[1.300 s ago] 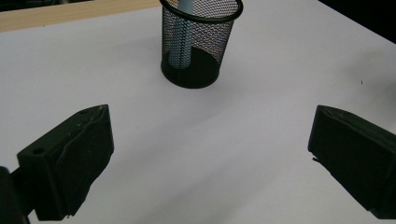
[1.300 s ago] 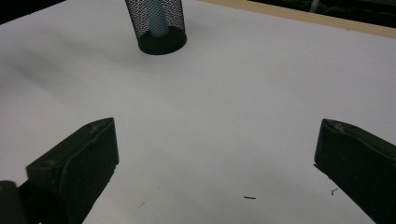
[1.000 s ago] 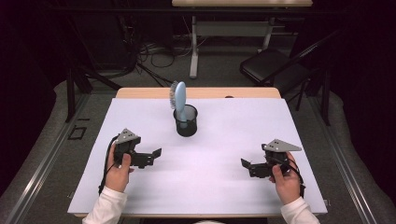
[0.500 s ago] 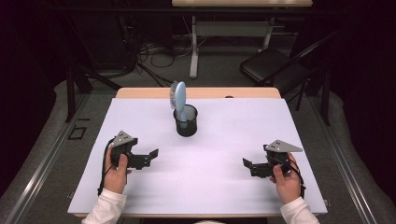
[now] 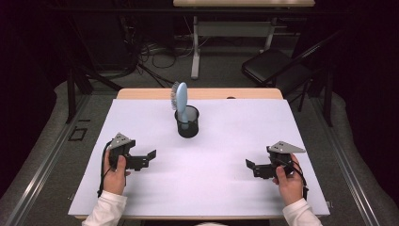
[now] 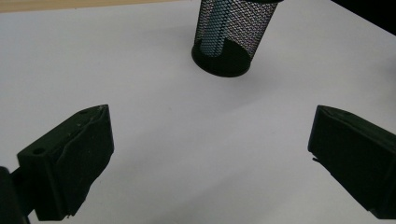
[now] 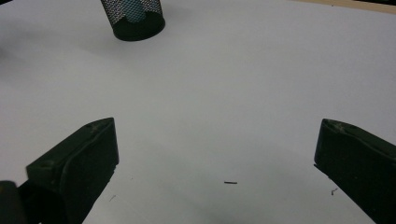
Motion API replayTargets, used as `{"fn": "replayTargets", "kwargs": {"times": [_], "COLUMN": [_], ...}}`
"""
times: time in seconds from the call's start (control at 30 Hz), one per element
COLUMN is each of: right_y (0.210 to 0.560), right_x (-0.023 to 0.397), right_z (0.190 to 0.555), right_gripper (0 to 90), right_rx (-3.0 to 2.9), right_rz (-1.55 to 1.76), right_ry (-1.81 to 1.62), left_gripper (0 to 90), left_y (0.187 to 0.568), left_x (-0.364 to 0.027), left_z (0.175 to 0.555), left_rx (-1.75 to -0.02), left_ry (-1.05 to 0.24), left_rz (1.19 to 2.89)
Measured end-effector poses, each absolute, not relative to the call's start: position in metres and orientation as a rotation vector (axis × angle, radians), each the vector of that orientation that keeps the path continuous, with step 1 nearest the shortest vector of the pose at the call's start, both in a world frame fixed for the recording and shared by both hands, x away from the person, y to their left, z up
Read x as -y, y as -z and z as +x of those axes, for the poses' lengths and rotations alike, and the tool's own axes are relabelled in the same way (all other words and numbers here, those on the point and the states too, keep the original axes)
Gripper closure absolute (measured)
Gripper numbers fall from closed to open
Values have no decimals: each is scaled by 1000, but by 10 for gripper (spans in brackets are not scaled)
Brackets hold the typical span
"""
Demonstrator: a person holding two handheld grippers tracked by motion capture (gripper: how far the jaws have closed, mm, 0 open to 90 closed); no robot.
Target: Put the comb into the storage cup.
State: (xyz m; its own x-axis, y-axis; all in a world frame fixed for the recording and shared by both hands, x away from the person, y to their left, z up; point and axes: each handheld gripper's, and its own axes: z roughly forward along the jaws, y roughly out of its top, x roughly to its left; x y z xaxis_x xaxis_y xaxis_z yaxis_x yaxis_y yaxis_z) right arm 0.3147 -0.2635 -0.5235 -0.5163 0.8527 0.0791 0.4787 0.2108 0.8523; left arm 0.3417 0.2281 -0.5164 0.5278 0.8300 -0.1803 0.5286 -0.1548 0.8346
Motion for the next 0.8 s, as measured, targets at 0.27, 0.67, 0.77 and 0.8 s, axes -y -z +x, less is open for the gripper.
{"fn": "replayTargets", "kwargs": {"times": [0.27,0.67,0.77,0.8], "right_y": [524,526,526,526], "right_x": [265,267,268,268], "right_z": [315,316,316,316], "right_gripper": [0,0,0,0], "right_rx": [-2079,-2069,-2071,-2067], "right_rz": [1250,1252,1261,1262], "right_ry": [-1232,-1223,-1225,-1226], "left_gripper": [5,5,5,5], "left_y": [521,523,524,524], "left_x": [-230,-233,-233,-233], "left_z": [343,345,345,345], "left_rx": [-1139,-1148,-1148,-1148], "left_ry": [-398,-400,-402,-402], "left_rz": [1828,1828,1827,1826]}}
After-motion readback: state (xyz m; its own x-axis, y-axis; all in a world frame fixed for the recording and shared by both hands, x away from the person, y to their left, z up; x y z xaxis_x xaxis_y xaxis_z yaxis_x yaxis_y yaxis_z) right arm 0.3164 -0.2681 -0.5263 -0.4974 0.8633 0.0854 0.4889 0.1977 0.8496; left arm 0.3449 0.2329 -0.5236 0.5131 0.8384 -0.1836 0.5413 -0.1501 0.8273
